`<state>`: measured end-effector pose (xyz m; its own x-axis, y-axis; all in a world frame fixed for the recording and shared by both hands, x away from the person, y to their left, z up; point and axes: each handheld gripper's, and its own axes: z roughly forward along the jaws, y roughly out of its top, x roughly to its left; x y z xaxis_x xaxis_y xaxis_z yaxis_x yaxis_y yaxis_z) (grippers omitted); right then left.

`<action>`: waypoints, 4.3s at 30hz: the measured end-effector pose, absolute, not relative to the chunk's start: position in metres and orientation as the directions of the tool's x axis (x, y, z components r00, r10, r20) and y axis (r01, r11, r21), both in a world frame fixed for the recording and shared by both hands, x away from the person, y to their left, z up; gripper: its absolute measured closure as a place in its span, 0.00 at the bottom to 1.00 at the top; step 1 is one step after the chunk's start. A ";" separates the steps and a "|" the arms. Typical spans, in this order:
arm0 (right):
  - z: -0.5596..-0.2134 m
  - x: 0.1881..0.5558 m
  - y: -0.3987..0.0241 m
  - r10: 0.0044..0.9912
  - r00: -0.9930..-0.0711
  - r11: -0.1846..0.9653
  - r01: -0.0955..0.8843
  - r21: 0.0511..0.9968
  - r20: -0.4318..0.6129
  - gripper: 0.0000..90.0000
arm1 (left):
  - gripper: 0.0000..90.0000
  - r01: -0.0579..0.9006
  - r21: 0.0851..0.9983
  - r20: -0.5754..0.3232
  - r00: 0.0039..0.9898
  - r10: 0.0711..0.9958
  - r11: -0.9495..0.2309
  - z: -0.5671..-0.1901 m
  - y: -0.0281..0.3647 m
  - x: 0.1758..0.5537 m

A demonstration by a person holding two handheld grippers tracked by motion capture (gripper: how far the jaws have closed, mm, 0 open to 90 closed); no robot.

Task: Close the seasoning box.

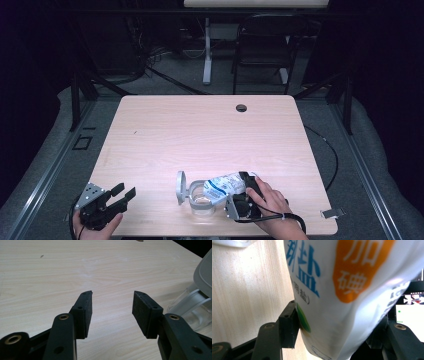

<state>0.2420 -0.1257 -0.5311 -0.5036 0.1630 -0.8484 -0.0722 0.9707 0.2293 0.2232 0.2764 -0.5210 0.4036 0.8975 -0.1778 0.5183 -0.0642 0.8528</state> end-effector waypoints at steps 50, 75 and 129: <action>-0.522 0.243 -0.121 -0.007 -0.428 0.992 -0.114 0.046 -0.904 0.45 | 0.56 0.524 0.849 -0.178 0.402 0.898 -0.066 -0.523 0.277 0.224; -0.518 0.243 -0.118 -0.091 -0.388 0.989 -0.142 -0.038 -0.917 0.45 | 0.56 0.525 0.848 -0.178 0.400 0.899 -0.066 -0.523 0.277 0.224; -0.513 0.241 -0.112 -0.199 -0.333 0.974 -0.168 -0.150 -0.922 0.46 | 0.56 0.532 0.844 -0.180 0.398 0.899 -0.067 -0.524 0.278 0.225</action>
